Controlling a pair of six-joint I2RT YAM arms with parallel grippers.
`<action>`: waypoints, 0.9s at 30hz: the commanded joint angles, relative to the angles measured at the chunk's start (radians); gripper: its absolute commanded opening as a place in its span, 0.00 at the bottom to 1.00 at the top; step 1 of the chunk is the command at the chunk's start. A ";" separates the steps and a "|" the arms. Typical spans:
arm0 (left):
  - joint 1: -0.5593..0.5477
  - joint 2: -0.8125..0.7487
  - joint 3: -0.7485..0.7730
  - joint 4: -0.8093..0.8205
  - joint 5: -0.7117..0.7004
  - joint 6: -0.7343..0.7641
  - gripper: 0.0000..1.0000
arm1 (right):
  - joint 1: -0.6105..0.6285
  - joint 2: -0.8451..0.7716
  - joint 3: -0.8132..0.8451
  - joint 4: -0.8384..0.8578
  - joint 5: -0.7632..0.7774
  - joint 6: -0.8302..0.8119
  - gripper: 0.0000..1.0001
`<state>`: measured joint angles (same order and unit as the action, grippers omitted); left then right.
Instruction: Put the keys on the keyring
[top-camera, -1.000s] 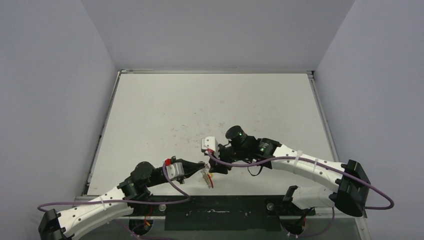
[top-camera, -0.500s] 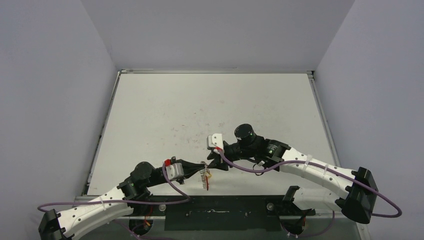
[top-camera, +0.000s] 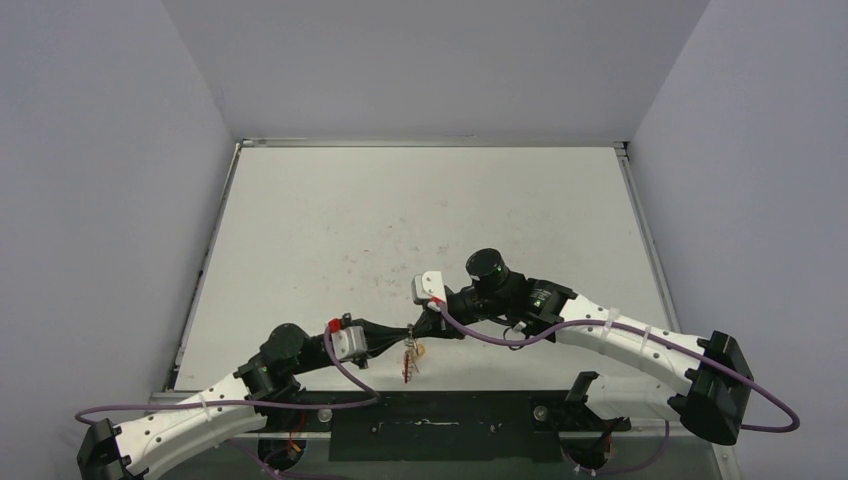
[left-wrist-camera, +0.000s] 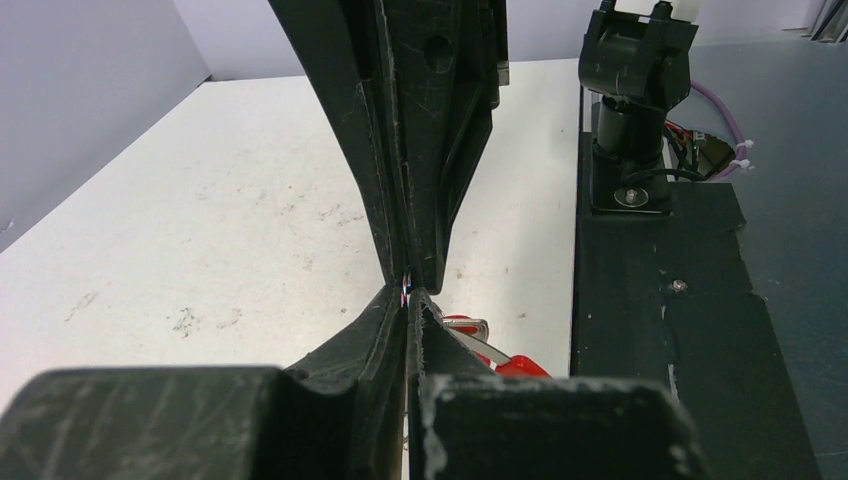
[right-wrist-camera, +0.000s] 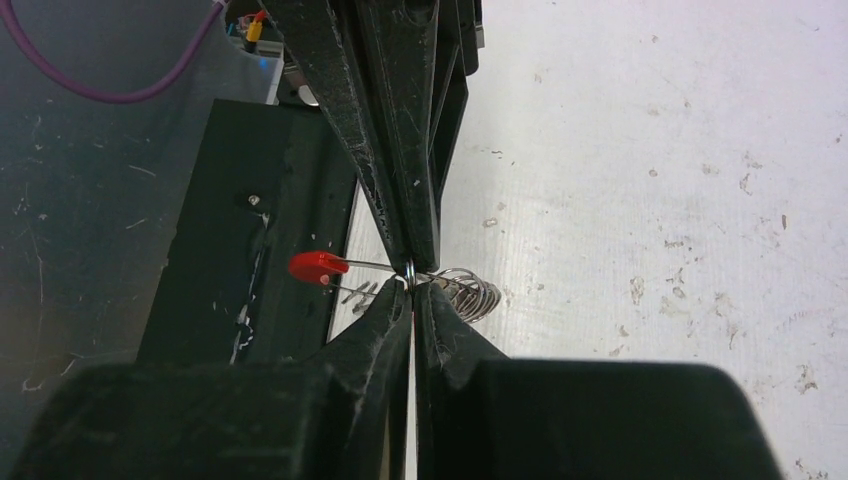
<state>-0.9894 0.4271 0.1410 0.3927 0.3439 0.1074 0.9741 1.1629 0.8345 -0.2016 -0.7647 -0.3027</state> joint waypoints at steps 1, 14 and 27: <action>-0.006 -0.016 0.031 0.061 0.009 -0.009 0.00 | -0.005 -0.011 0.017 0.039 0.000 -0.008 0.00; -0.006 -0.071 0.143 -0.275 -0.075 0.044 0.22 | 0.046 0.140 0.399 -0.582 0.269 -0.081 0.00; -0.011 0.129 0.223 -0.254 -0.016 0.049 0.22 | 0.120 0.385 0.680 -0.827 0.319 0.009 0.00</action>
<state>-0.9936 0.5205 0.3187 0.0803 0.2932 0.1486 1.0763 1.5173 1.4574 -0.9699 -0.4664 -0.3359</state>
